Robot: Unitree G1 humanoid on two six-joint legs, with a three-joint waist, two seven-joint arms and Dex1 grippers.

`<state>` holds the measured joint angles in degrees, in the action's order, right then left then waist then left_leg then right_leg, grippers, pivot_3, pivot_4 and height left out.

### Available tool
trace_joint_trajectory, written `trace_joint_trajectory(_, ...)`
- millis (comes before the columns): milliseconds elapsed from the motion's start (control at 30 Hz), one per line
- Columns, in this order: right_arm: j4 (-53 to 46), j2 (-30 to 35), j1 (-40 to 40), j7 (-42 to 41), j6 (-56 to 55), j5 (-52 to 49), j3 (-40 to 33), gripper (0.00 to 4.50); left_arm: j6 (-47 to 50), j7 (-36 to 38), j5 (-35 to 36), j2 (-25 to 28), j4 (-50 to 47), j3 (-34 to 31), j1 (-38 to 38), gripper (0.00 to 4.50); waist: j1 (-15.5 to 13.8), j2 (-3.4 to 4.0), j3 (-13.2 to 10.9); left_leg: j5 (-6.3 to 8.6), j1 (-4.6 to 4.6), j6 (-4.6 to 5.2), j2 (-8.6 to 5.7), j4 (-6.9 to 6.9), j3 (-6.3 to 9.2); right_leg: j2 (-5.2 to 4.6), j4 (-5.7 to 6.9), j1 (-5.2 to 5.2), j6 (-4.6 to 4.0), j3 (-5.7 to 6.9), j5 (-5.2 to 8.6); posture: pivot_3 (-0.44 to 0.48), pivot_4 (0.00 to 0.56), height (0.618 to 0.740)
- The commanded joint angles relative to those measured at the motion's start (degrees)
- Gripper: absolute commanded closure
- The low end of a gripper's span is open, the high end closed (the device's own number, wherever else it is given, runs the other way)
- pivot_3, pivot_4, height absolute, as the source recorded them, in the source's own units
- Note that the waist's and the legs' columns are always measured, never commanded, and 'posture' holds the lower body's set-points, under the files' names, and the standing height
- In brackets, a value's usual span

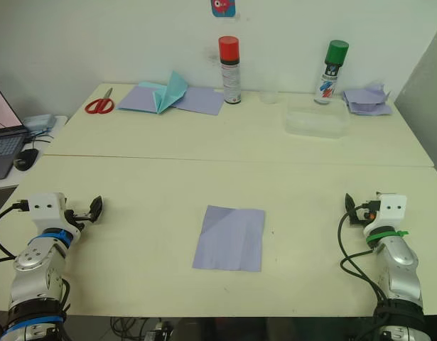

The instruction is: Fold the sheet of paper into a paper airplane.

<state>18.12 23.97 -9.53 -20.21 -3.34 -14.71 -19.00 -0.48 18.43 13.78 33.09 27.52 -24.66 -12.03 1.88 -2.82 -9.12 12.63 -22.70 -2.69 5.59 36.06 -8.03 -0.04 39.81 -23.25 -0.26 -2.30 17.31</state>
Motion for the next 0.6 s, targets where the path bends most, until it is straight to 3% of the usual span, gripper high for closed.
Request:
trace_joint_trajectory(33,-1.80,1.23,0.11,0.02,-0.69,-0.56,-1.63,0.04,0.43,-0.69,-0.93,2.46,-0.48,-0.89,-0.16,0.00,0.00,0.00,0.00,0.00,0.00,0.00,0.00,0.00,0.00,0.00,0.00,0.00,0.00,0.00,0.00,0.000,0.150,0.740)
trace_joint_trajectory(400,-4.38,2.25,-0.41,-1.15,3.69,-1.63,-1.12,0.04,1.17,2.40,3.14,3.25,-4.21,-3.00,0.85,0.00,0.00,0.00,0.00,0.00,0.00,0.00,0.00,0.00,0.00,-0.01,0.00,0.00,0.00,0.00,0.00,0.000,0.150,0.740)
trace_joint_trajectory(600,-10.25,6.94,-0.70,-11.54,11.53,-6.69,0.63,0.04,5.35,8.03,6.08,5.23,-10.55,-2.84,2.70,0.00,0.04,0.00,-0.01,0.00,0.00,0.00,0.02,-0.01,0.00,0.00,0.01,-0.01,0.00,0.00,0.00,0.000,0.150,0.740)
